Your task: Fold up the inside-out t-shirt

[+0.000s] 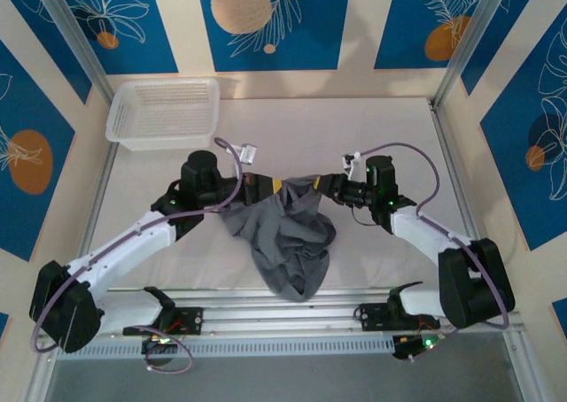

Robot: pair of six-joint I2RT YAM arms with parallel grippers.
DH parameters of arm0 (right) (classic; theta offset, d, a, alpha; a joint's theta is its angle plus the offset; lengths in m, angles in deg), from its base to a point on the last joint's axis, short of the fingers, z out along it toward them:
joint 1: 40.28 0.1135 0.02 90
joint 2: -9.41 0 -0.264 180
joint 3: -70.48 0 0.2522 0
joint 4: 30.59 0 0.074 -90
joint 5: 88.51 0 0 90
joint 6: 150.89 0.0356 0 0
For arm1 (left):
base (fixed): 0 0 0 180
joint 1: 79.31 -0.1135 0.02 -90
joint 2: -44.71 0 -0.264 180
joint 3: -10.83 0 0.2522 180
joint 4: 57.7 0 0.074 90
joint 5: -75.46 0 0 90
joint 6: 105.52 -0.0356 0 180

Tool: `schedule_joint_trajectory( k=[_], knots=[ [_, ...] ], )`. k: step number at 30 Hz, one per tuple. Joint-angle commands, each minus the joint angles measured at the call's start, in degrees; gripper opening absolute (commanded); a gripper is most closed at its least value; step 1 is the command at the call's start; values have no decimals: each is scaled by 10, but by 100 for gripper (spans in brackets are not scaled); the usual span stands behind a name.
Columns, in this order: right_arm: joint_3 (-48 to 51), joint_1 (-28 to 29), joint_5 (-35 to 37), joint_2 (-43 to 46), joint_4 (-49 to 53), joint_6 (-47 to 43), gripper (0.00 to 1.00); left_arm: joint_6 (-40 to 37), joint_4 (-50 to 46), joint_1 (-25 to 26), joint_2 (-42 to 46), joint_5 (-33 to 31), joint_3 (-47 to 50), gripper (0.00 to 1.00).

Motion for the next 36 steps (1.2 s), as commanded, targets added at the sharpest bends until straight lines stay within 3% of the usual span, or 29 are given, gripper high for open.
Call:
schedule_joint_trajectory(
  k=[1,7,9,12,14,18,21,24,26,28,30,33,36],
  knots=[
    [-16,6,-20,42,36,-17,41,2,5,0,27,47,-24,0],
    [24,69,154,193,41,-62,47,-7,-14,-1,13,38,-21,0],
    [32,131,257,234,55,-76,39,-7,-16,0,10,35,-19,0],
    [30,189,343,230,94,16,26,-8,-17,0,4,30,-18,0],
    [28,208,341,200,101,79,28,-6,-15,0,0,28,-19,0],
    [-24,224,339,131,185,155,47,-3,-18,0,1,27,-19,0],
    [-43,229,335,93,189,166,56,-8,-25,0,4,26,-19,0],
    [-45,228,324,67,160,170,58,-9,-28,0,5,24,-19,0],
    [-40,224,318,57,141,171,47,-10,-31,-1,8,18,-19,0],
    [-27,212,296,58,118,165,17,-22,-58,-2,17,-10,-18,0],
    [-9,201,257,80,78,134,0,-38,-136,-16,26,-67,-21,0],
    [17,195,199,157,8,57,0,-59,-213,-85,20,-113,8,0],
    [33,182,145,228,-38,1,0,-47,-171,-166,-14,-74,70,0]
  ],
)
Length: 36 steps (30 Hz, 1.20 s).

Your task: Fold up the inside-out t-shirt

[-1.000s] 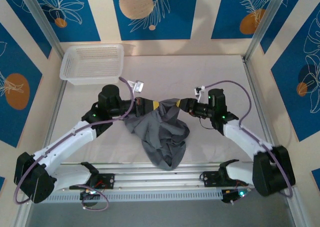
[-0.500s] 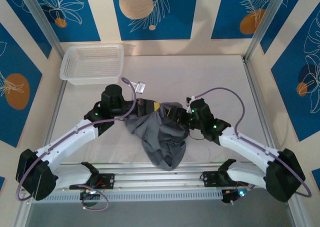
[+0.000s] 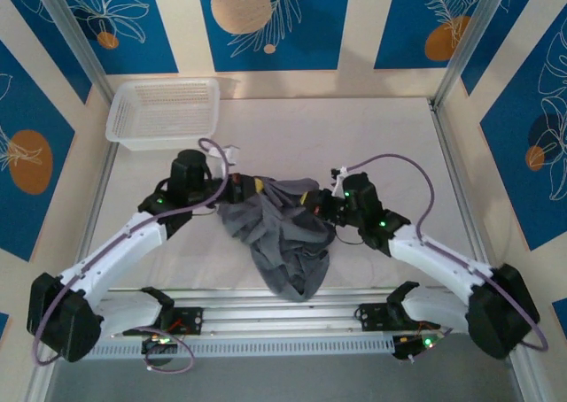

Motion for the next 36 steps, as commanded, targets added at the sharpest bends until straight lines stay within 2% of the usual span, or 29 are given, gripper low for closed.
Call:
schedule_joint_trajectory(
  k=[1,2,4,5,7,10,14,16,18,20,24,26,27,28,29,30,31,33,34,36],
  knots=[
    [8,-19,-103,79,-97,-86,0,-3,-9,-74,-36,11,63,0],
    [3,-32,-142,87,-99,-92,0,3,20,-79,-44,35,72,5],
    [-2,-47,-184,91,-98,-98,0,3,47,-76,-47,64,75,25],
    [-2,-51,-198,92,-99,-104,0,-4,46,-75,-41,69,73,34],
    [1,-54,-209,93,-104,-113,0,-52,-9,-75,-12,53,54,43],
    [0,-59,-220,90,-102,-124,0,-141,-106,-52,54,-25,17,46],
    [-9,-67,-228,73,-89,-133,0,-263,-145,105,114,-169,-19,45],
    [-16,-69,-231,62,-90,-126,0,-301,-165,177,98,-264,-40,46],
    [-24,-67,-237,52,-89,-119,0,-326,-171,215,68,-322,-58,47],
    [-31,-64,-248,44,-89,-114,0,-346,-158,240,39,-334,-74,52],
    [-47,-55,-257,41,-61,-123,0,-375,-111,262,-21,-279,-97,73],
    [-49,-51,-261,42,-60,-122,0,-382,-96,262,-50,-265,-106,77],
    [-49,-47,-263,41,-61,-123,0,-381,-88,262,-62,-267,-109,76],
    [-49,-44,-266,41,-61,-126,0,-375,-83,260,-71,-275,-112,68],
    [-48,-43,-267,42,-59,-130,0,-366,-81,258,-78,-278,-116,40],
    [-45,-44,-264,42,-53,-138,0,-347,-82,251,-80,-267,-123,0],
    [-41,-45,-256,43,-45,-151,0,-320,-83,235,-80,-225,-131,0],
    [-19,-56,-233,48,-36,-190,0,-246,-55,191,-78,-53,-138,0],
    [-3,-65,-199,49,-26,-206,0,-196,-24,171,-76,20,-135,0],
    [30,-93,-137,38,-8,-229,0,-116,46,149,-66,112,-121,0]
  ],
)
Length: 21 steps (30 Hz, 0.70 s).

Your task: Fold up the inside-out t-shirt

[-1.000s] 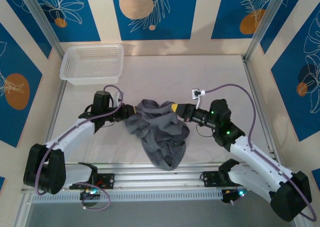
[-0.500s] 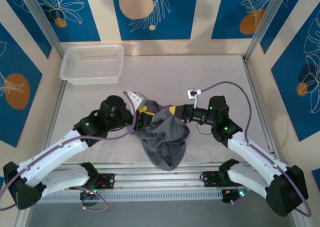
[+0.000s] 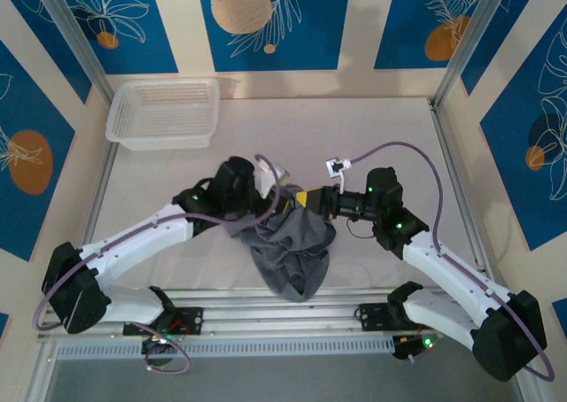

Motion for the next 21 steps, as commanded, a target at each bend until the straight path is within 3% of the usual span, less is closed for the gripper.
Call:
schedule_joint_trajectory(
  k=[1,3,6,9,13,16,19,21],
  knots=[
    [60,-46,113,-15,45,-70,0,163,131,-40,30,220,-1,0],
    [93,-69,171,-42,36,-79,0,208,177,-47,58,248,17,0],
    [96,-70,166,-50,43,-83,26,216,159,-49,83,250,16,0],
    [81,-61,137,-6,64,-54,39,192,99,-51,85,218,6,0],
    [67,-47,162,114,130,-35,43,213,104,-56,71,213,17,0],
    [81,12,193,180,112,-43,39,226,127,-56,64,210,29,0],
    [75,80,233,167,103,-35,42,229,135,-56,55,205,28,0],
    [73,120,241,123,82,-43,50,231,135,-57,51,199,25,0]
  ],
)
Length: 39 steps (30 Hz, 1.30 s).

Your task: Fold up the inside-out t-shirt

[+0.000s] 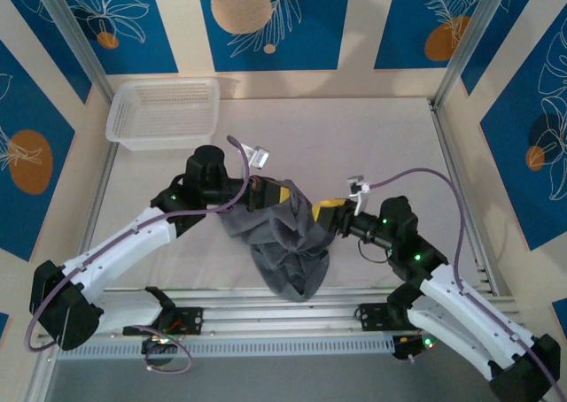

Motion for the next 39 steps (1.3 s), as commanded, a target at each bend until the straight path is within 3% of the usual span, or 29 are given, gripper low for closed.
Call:
schedule_joint_trajectory(
  k=[1,4,5,6,7,8,12,14,18,21,26,28,30,33,37,39],
  knots=[
    [-7,57,55,-65,-11,-9,53,12,28,-6,-6,0,-2,0],
    [-20,79,91,-123,-17,-9,56,13,26,-7,-5,4,-4,0],
    [-26,80,90,-138,-24,-4,44,11,24,-7,-2,2,-4,0],
    [-31,80,72,-149,-38,-6,23,8,18,-7,-1,-4,-3,0],
    [-34,80,51,-155,-57,-11,8,3,7,-9,-1,-14,-3,0],
    [-34,80,26,-155,-80,-16,0,-4,-14,-14,-1,-31,-3,0],
    [-23,76,-59,-127,-144,-18,0,-50,-156,-62,-29,-139,-15,0],
    [-16,71,-103,-111,-175,-14,0,-61,-159,-81,-39,-129,-4,1],
    [6,64,-142,-95,-231,-9,0,-53,-102,-94,-34,-70,25,27],
    [13,55,-135,-96,-235,-9,0,-79,-124,-94,-7,-78,14,43],
    [25,37,-130,-96,-233,-3,0,-135,-202,-93,72,-157,4,51],
    [25,33,-128,-97,-225,-2,0,-148,-221,-84,98,-171,4,51],
    [23,31,-124,-98,-214,-4,0,-168,-253,-43,120,-235,-2,48],
    [24,30,-120,-101,-212,-1,0,-196,-280,45,122,-329,-12,32],
    [20,30,-125,-110,-219,6,0,-183,-262,82,67,-323,-16,16],
    [15,31,-131,-114,-218,10,0,-149,-253,81,26,-320,-24,16]
  ],
)
